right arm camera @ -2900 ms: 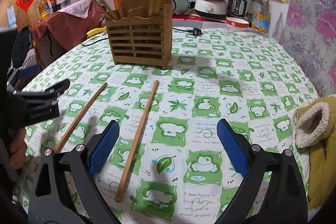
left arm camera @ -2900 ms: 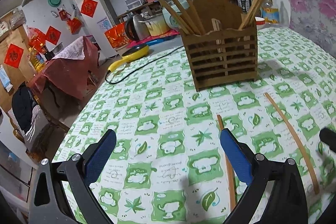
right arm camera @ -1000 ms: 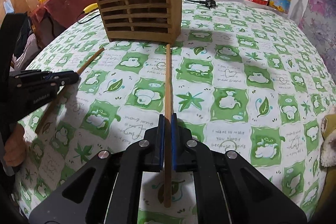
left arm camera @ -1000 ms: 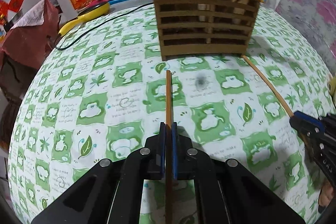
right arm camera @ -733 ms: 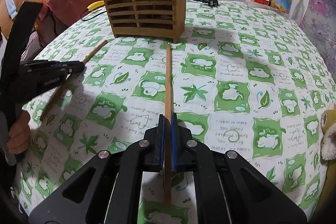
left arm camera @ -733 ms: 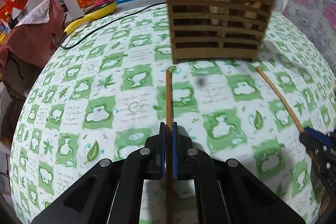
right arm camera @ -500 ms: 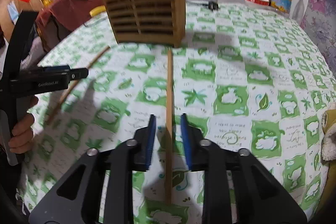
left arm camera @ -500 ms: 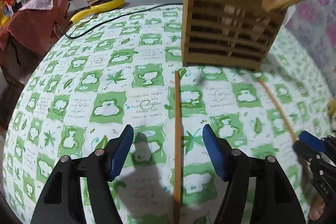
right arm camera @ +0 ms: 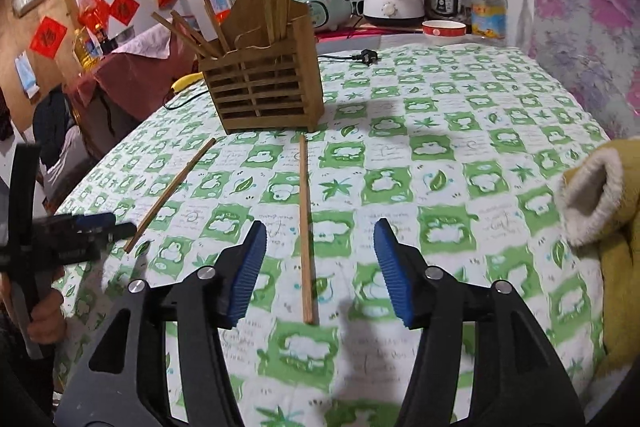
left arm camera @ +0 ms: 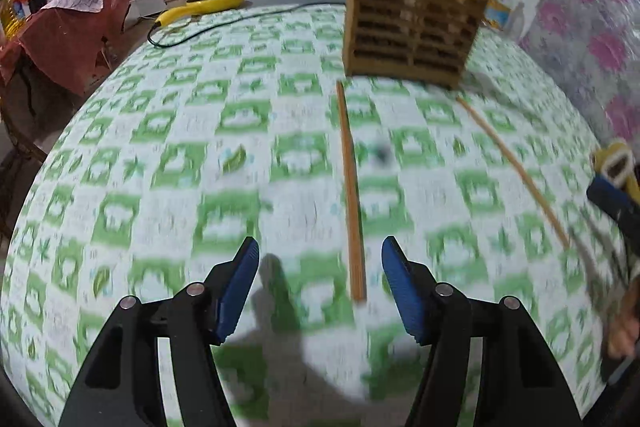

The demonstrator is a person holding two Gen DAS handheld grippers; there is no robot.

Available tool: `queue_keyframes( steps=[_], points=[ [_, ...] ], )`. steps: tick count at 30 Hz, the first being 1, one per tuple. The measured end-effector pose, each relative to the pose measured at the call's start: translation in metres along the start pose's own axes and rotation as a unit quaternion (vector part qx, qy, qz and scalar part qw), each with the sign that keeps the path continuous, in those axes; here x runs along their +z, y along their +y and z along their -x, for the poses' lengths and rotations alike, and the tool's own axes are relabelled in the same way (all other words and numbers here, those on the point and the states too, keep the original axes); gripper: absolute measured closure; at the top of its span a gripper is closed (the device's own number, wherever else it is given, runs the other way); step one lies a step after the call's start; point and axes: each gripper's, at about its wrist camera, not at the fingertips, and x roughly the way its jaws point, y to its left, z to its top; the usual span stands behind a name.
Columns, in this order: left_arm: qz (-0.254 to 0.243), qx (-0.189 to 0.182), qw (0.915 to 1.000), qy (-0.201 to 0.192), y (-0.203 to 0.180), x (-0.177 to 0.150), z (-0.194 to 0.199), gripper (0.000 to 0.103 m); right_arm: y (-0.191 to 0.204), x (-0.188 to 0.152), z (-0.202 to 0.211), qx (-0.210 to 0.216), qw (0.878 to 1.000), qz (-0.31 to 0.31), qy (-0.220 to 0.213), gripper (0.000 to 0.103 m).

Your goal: Organize utensils

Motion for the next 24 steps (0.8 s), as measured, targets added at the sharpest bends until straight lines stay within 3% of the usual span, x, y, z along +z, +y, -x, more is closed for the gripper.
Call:
queue_keyframes(
  steps=[4,7,11,12,18,24],
  points=[
    [-0.034,0.018,0.9993,0.002,-0.012,-0.012,0.001,0.046,0.006,-0.009,-0.002,-0.005,1.000,0.015,0.011,0.047],
    [-0.072,0.029,0.9970,0.001,-0.026,-0.017,-0.001,0.064,0.009,-0.012,-0.002,-0.009,1.000,0.023,0.012,0.047],
    [-0.091,0.014,0.9957,-0.001,-0.032,-0.019,-0.001,0.084,0.009,-0.013,-0.004,-0.006,0.999,0.025,0.019,0.047],
    [-0.092,0.004,0.9958,0.000,-0.033,-0.019,-0.001,0.094,0.010,-0.013,-0.005,-0.005,0.999,0.025,0.020,0.047],
    [-0.070,-0.012,0.9974,-0.005,-0.026,-0.019,0.004,0.097,0.012,-0.015,-0.003,-0.001,0.999,0.035,0.021,0.047],
    [-0.052,-0.011,0.9984,-0.018,-0.019,-0.016,0.010,0.097,0.016,-0.024,-0.005,0.011,0.997,0.056,0.054,0.048]
  ],
)
